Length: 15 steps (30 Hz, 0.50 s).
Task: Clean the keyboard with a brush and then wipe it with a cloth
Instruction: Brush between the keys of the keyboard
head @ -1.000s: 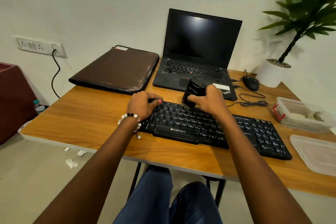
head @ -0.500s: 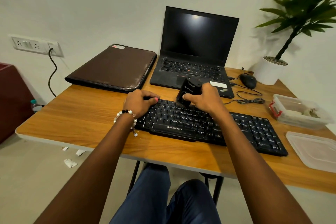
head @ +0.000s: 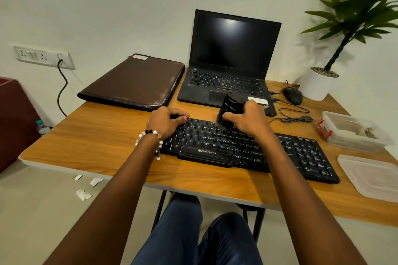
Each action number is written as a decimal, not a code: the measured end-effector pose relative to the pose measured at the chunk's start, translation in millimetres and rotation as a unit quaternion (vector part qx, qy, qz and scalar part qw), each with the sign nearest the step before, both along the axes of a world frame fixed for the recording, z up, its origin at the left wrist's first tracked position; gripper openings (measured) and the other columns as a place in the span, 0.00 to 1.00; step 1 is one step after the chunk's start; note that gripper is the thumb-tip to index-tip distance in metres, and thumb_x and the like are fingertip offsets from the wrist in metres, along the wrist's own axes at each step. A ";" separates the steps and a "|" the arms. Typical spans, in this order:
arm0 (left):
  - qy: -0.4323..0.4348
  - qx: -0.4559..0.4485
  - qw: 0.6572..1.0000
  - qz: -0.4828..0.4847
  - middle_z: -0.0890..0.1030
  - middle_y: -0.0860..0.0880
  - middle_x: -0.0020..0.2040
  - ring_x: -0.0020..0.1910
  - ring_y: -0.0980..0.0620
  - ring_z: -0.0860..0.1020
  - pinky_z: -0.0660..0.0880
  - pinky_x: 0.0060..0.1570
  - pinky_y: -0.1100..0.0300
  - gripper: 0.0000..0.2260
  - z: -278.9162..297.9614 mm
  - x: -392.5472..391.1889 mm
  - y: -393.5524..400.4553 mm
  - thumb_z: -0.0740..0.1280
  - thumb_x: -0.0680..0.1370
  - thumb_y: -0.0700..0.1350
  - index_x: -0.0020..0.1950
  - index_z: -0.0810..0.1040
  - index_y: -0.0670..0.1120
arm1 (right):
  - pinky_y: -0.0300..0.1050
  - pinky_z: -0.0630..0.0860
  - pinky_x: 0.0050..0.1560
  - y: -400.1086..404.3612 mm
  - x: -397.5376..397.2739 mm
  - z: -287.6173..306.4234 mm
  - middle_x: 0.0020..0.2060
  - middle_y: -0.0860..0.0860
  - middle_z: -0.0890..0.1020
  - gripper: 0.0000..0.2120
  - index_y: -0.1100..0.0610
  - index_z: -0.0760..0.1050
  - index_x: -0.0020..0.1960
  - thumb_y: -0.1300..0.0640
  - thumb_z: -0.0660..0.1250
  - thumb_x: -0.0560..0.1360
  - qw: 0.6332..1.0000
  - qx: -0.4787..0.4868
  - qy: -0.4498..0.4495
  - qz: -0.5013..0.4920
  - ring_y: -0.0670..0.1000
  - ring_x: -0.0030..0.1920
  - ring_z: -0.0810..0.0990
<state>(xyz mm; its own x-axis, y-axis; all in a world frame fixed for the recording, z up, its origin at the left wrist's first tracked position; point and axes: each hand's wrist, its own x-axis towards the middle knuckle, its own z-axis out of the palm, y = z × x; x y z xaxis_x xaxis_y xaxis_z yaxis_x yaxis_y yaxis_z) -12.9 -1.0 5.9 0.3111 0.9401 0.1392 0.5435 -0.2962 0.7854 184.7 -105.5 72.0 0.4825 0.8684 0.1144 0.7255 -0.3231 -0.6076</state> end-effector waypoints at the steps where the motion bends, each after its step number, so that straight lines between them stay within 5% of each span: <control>1: 0.001 0.001 1.000 0.000 0.82 0.55 0.55 0.53 0.59 0.74 0.70 0.56 0.59 0.07 -0.2 0.2 0.3 0.70 0.76 0.48 0.53 0.83 0.54 | 0.46 0.75 0.38 0.4 -0.2 1.9 0.47 0.55 0.78 0.20 0.61 0.73 0.53 0.49 0.73 0.70 0.999 -0.009 -0.044 -0.007 0.53 0.45 0.77; 4: 0.002 0.000 1.000 0.001 0.82 0.55 0.55 0.56 0.57 0.76 0.72 0.59 0.55 0.07 0.0 0.1 0.2 0.70 0.75 0.49 0.52 0.83 0.56 | 0.42 0.71 0.35 3.0 -9.7 7.0 0.43 0.53 0.79 0.14 0.57 0.72 0.46 0.50 0.73 0.70 0.993 0.010 -0.117 0.015 0.51 0.41 0.76; 8: -0.002 -0.002 1.000 0.004 0.83 0.56 0.53 0.55 0.55 0.77 0.73 0.61 0.50 0.06 -1.1 0.3 -0.3 0.71 0.75 0.50 0.50 0.84 0.57 | 0.38 0.74 0.33 5.0 -31.2 3.3 0.42 0.48 0.80 0.16 0.59 0.76 0.50 0.50 0.74 0.70 0.991 0.052 0.095 0.073 0.45 0.40 0.78; 15: -0.002 -0.006 1.000 0.006 0.83 0.56 0.54 0.56 0.56 0.76 0.72 0.62 0.49 0.06 -0.8 0.6 0.6 0.71 0.75 0.49 0.51 0.83 0.57 | 0.46 0.79 0.39 -2.2 -17.1 6.9 0.46 0.53 0.77 0.21 0.61 0.72 0.55 0.50 0.74 0.70 0.998 -0.026 -0.023 0.058 0.52 0.44 0.78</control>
